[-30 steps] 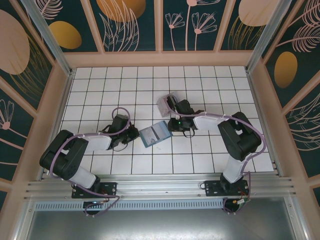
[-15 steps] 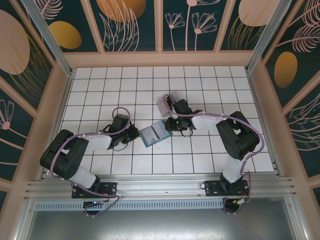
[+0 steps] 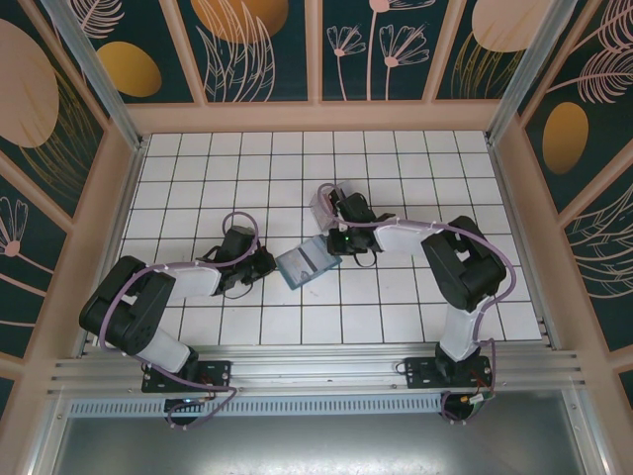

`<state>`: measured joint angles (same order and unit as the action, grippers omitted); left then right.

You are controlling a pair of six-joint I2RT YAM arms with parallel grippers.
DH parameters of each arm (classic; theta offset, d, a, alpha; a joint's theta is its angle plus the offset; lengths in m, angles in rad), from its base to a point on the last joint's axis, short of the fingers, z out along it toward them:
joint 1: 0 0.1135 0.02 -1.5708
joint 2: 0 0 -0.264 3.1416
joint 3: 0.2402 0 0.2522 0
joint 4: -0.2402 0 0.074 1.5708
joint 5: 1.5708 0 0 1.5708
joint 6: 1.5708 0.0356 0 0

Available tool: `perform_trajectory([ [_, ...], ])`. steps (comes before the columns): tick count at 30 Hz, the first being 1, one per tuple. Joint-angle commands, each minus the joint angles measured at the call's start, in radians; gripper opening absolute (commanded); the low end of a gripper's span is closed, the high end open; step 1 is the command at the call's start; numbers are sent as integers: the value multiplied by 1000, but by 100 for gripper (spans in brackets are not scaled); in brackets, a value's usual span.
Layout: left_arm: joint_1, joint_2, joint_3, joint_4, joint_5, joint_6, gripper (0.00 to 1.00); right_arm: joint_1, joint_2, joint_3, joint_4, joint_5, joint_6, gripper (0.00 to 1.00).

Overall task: Put the credit cards into the card holder
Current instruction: Close the card holder at the center of the table.

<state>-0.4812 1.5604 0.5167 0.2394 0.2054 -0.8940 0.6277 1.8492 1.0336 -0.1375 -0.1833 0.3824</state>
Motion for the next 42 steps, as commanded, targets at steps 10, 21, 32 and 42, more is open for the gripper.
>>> perform_trajectory([
  [10,-43,132,3,-95,53,33,10,-96,-180,-227,276,-455,114,10],
  [21,-42,148,9,-80,62,38,10,-167,-219,-458,769,-728,398,5],
  [32,-43,189,21,-81,65,41,10,-207,-175,-528,1085,-813,584,1],
  [42,-43,190,18,-76,65,38,10,-175,-119,-536,1256,-844,701,0],
])
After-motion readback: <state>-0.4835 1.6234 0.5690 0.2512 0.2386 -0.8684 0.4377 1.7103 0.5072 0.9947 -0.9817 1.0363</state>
